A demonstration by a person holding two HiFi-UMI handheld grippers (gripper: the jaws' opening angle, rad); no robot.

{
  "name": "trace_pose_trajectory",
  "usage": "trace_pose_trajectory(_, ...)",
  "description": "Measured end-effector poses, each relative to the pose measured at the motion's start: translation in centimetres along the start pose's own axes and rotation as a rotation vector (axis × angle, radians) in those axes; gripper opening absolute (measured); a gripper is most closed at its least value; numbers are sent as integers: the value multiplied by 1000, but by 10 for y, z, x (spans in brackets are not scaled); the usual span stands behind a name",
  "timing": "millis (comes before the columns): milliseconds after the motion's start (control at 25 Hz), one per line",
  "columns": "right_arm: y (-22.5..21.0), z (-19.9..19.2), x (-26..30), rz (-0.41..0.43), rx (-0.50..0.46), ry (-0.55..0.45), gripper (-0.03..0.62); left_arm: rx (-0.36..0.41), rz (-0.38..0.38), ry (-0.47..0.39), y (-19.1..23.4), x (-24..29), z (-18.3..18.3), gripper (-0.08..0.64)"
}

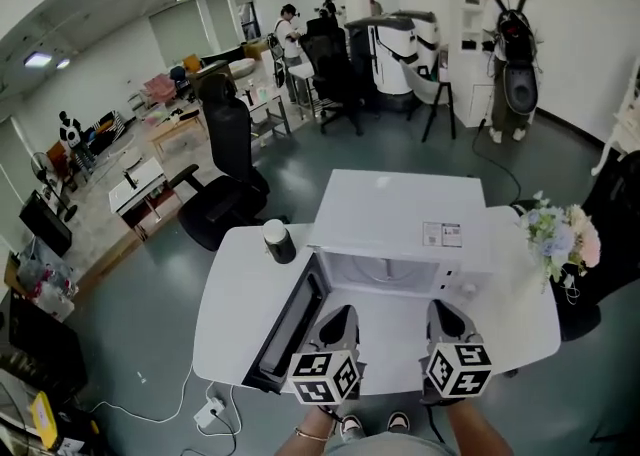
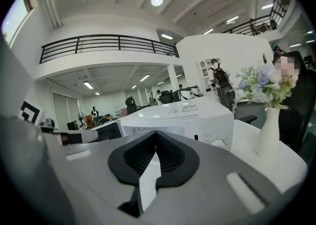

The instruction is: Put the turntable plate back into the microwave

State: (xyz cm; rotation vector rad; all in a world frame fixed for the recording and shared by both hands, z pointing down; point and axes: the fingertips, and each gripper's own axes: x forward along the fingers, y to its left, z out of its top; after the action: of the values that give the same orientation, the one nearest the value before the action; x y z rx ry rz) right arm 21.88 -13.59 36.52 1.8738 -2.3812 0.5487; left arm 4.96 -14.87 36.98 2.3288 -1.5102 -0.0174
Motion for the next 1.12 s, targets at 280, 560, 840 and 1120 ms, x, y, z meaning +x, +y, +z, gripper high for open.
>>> trace_pose_trajectory(280,-21,5,-22,-44,-17,-14,11,13,0,-7,-3,8,6,0)
trace_pose_trajectory(560,-28,11,-25,-68,5,-41,11,36,-11,-14,-6,9,10,0)
trace_pose_trajectory(840,-24,17,-27,-85,-10,-46,9,39,-2,-7,-2,7,11,0)
trace_pose_trajectory(1120,-27,20,-27,-90,-18,-52,9,39,3,-1,-2,10,10,0)
